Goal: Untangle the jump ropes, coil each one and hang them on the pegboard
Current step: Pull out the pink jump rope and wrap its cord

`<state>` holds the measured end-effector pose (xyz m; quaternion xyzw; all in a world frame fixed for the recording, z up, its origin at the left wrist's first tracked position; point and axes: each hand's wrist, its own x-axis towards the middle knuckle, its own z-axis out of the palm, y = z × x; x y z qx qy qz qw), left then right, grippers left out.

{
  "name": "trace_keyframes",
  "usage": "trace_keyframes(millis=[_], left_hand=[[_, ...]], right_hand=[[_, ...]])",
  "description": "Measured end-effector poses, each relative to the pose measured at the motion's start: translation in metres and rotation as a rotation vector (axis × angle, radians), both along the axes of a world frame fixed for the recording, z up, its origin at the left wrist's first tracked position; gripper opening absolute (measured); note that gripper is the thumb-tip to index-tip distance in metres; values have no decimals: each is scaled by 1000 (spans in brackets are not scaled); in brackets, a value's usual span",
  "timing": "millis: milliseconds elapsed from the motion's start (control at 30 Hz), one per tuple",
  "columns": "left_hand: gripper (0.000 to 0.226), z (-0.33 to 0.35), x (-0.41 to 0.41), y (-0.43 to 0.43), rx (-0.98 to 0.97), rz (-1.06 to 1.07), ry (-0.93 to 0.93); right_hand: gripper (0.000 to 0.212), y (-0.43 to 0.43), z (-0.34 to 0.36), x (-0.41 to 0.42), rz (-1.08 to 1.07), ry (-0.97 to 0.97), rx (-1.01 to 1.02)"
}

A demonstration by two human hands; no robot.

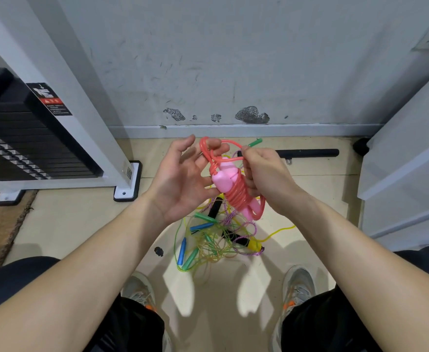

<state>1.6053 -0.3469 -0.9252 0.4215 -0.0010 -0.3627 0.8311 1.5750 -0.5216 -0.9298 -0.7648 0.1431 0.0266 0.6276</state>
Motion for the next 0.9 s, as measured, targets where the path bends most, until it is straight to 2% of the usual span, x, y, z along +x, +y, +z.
trace_keyframes(millis=[100, 167, 233, 333, 433, 467, 600, 700, 800, 900], left_hand=[[37, -2, 0, -1, 111, -5, -7], [37, -6, -3, -2, 161, -26, -7], [37, -9, -5, -3, 181, -37, 1], [35, -10, -4, -3, 217, -40, 1], [33, -9, -3, -2, 222, -43, 3], [33, -10, -3, -2, 218, -46, 8], [33, -12, -2, -2, 199, -43, 10], [32, -12, -2, -3, 195, -24, 24], [33, -12, -2, -2, 192, -13, 40], [34, -12, -2, -2, 190, -44, 34]], right_hand=[[44, -3, 3, -1, 21, -6, -187], [33, -2, 6, -3, 8, -46, -330], [34, -1, 7, -4, 33, -92, -458], [41, -2, 8, -4, 110, -189, -559], [31, -5, 10, -3, 136, -265, -657], [30, -7, 11, -3, 135, -260, -656], [54, -14, 15, -3, 180, -218, -617], [46, -19, 13, 0, 178, -265, -586], [36, -21, 11, 1, 207, -299, -639], [18, -19, 6, 1, 138, -364, -602]])
